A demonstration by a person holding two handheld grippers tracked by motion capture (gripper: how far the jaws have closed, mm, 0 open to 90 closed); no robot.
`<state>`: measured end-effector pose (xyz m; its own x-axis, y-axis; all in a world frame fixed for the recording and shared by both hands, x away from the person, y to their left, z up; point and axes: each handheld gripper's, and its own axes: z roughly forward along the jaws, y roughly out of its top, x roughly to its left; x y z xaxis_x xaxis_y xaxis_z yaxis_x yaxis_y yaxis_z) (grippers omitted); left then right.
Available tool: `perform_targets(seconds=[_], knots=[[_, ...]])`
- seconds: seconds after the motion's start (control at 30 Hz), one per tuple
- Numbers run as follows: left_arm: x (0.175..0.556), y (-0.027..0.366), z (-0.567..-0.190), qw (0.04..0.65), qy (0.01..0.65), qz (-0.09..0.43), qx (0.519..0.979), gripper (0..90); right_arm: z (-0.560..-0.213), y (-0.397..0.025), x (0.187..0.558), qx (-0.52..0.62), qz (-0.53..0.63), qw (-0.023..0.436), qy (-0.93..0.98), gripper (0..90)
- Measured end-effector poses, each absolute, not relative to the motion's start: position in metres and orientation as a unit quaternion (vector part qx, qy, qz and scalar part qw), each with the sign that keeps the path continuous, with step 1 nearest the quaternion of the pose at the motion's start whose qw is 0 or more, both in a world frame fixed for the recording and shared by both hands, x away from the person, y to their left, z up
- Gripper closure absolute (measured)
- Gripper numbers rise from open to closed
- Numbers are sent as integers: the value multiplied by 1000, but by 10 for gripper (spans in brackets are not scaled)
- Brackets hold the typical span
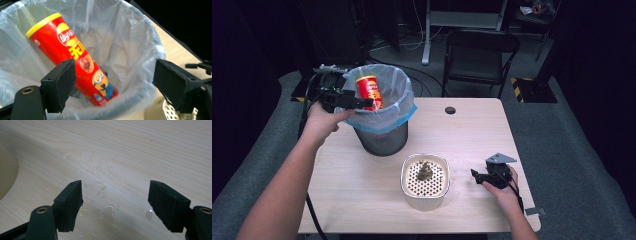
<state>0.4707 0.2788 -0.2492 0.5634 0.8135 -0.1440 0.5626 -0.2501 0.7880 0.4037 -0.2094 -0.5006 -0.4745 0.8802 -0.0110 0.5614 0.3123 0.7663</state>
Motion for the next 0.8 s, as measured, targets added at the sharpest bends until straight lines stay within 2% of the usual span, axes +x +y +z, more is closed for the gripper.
perform_targets(seconds=[0.47,0.8], knots=[[424,300,-261,450,417,148,776,217,-501,-209,403,465,359,221,779,273],[400,316,-302,454,412,149,776,262,-501,-209,403,463,359,219,781,273]])
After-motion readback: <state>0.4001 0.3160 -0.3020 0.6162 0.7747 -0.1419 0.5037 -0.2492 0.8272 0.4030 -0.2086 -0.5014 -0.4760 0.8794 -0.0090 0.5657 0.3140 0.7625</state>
